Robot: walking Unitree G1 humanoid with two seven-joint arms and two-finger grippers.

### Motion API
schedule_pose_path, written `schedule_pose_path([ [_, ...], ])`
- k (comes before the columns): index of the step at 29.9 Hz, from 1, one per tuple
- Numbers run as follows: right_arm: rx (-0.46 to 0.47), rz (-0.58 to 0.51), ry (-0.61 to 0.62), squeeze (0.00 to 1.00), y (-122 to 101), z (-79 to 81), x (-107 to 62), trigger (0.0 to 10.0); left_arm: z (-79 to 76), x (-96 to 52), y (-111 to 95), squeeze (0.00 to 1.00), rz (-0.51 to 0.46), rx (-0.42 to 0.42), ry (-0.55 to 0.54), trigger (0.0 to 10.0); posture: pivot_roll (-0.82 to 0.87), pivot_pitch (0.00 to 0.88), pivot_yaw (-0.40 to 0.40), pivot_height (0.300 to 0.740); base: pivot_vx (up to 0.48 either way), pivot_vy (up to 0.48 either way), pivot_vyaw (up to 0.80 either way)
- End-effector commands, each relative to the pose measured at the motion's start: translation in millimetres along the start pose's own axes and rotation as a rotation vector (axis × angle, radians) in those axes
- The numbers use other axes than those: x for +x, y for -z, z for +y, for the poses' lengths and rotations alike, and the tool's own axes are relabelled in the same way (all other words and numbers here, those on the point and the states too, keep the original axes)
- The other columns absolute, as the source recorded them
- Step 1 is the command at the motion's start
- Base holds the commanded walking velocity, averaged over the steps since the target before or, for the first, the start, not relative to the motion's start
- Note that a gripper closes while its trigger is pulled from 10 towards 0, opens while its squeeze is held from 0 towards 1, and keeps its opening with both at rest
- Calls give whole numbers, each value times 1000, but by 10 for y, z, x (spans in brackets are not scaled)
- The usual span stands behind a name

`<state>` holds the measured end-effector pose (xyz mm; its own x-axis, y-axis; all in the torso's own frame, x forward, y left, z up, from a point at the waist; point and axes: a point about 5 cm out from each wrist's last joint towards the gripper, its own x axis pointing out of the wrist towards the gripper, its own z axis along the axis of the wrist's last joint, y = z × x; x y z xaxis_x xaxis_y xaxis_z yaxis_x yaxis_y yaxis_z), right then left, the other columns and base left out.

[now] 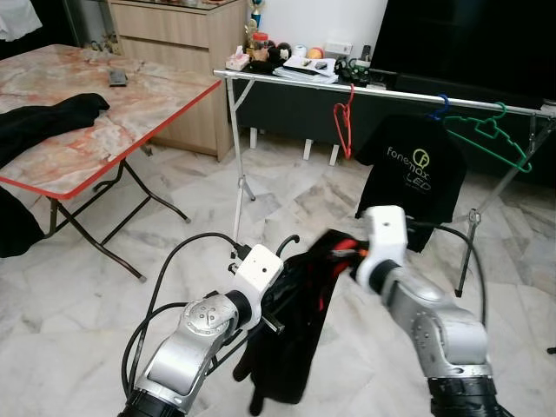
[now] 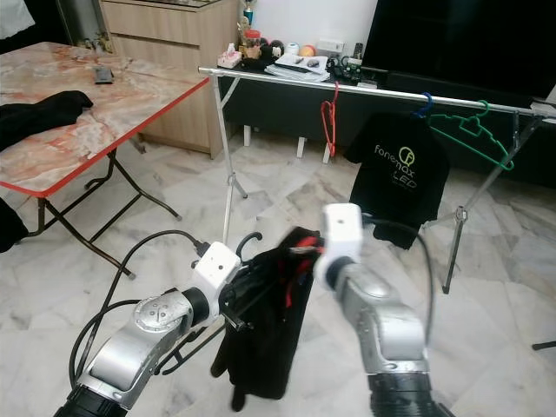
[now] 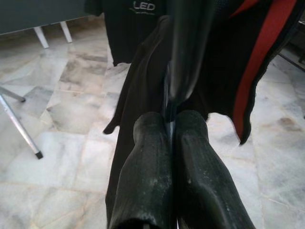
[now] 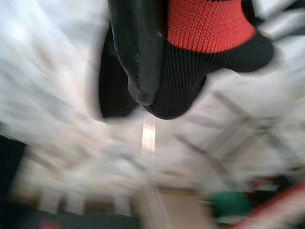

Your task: Hang hanger

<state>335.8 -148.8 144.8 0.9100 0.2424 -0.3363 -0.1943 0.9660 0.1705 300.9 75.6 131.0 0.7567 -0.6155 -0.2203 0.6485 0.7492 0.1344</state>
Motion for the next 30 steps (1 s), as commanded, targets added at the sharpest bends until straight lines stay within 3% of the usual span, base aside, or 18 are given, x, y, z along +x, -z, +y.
schedule_pose_path([
  [1, 28, -17, 94, 0, -5, -159, 1, 10000, -26, 4, -67, 0, -26, -3, 19, 10000, 108, 42, -80, 740, 0, 0, 0],
  [5, 51, -13, 134, 0, 27, -218, 17, 10000, -26, -6, -54, 0, -20, -1, 26, 10000, 109, 37, -77, 740, 0, 0, 0],
  [9, 48, -7, 117, 0, 61, -173, 46, 10000, -26, -12, -50, 0, -18, 2, 30, 10000, 110, 34, -76, 740, 0, 0, 0],
  [13, 77, 2, -3, 0, 60, -6, 53, 10000, -25, -16, -49, 0, -18, 3, 32, 10000, 112, 32, -76, 740, 0, 0, 0],
  [14, 130, -9, -110, 0, 15, 124, 25, 10000, -29, -16, -47, 0, -18, 3, 34, 10000, 111, 33, -75, 740, 0, 0, 0],
  [16, 156, -18, -165, 0, -13, 190, 5, 10000, -32, -16, -46, 0, -17, 3, 35, 10000, 111, 33, -75, 740, 0, 0, 0],
  [17, 184, -32, -284, 0, -81, 353, -66, 10000, -39, -12, -46, 0, -18, 3, 38, 10000, 107, 36, -75, 740, 0, 0, 0],
  [18, 190, -37, -317, 0, -102, 406, -92, 10000, -41, -10, -46, 0, -18, 2, 39, 10000, 107, 36, -75, 740, 0, 0, 0],
  [22, 191, -36, -372, 0, -122, 562, -170, 10000, -55, 0, -53, 0, -20, 1, 44, 10000, 108, 39, -75, 740, 0, 0, 0],
  [30, 248, -33, -424, 0, -159, 644, -242, 10000, -62, 4, -55, 0, -18, 4, 51, 10000, 105, 44, -72, 740, 0, 0, 0],
])
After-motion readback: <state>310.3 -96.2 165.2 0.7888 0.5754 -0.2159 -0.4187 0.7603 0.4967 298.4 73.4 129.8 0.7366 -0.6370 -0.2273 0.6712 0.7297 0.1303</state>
